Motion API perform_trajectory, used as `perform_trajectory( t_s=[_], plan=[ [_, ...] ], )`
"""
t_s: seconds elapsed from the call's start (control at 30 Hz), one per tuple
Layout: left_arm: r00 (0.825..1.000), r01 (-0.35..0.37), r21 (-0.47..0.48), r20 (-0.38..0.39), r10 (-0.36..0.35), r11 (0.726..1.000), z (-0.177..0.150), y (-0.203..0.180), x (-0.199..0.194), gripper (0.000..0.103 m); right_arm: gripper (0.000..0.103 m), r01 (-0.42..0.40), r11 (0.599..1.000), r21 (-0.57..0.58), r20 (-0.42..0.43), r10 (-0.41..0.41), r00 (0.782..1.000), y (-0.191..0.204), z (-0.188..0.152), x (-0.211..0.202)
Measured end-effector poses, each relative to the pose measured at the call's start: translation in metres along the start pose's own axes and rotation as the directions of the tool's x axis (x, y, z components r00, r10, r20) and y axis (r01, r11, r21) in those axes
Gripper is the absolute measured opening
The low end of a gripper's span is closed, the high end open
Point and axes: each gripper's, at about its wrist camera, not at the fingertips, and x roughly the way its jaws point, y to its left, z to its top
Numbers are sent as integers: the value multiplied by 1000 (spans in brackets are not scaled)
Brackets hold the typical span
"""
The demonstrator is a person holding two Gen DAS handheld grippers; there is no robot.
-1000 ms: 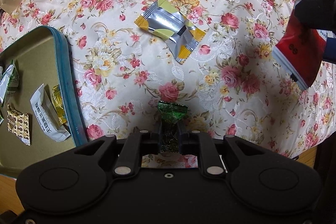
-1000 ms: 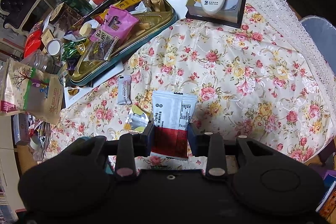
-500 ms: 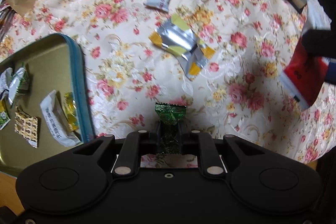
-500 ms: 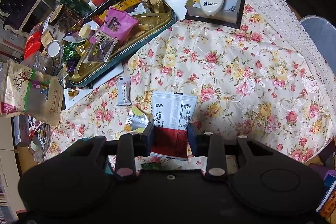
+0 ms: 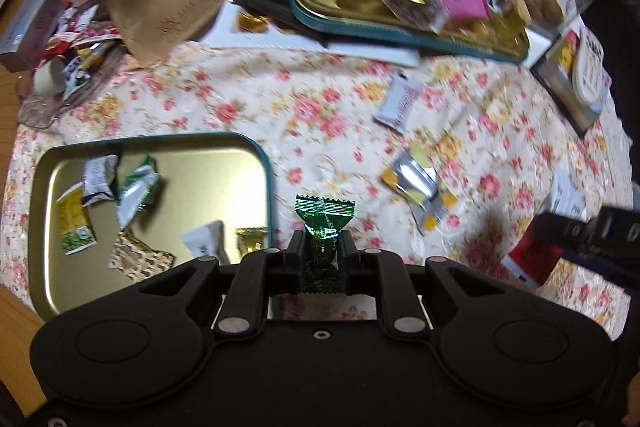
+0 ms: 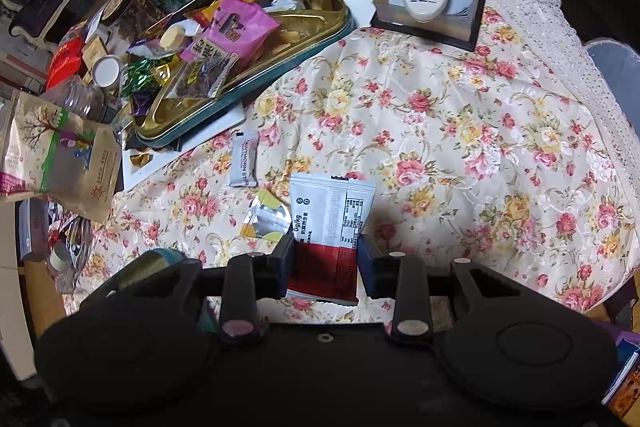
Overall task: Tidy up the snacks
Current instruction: 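Carry the green candy and red packet over the gold tray with both tools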
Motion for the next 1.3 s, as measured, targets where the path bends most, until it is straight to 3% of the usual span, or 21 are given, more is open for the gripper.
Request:
perform_trajectory(
  t_s=[0.37, 0.53, 1.3],
  plan=[
    [993, -69, -155, 81, 82, 985, 20, 77, -28, 24, 36, -4, 995, -100, -19, 2, 1000, 40, -18, 19],
    [995, -83, -248, 36, 95, 965, 23, 112, -23, 24, 36, -23, 989, -149, -19, 21, 1000, 65, -27, 26],
    [982, -183, -331, -13, 189, 926, 10, 189, -25, 24, 36, -132, 932, -339, -41, 126, 991, 166, -76, 43]
  ],
)
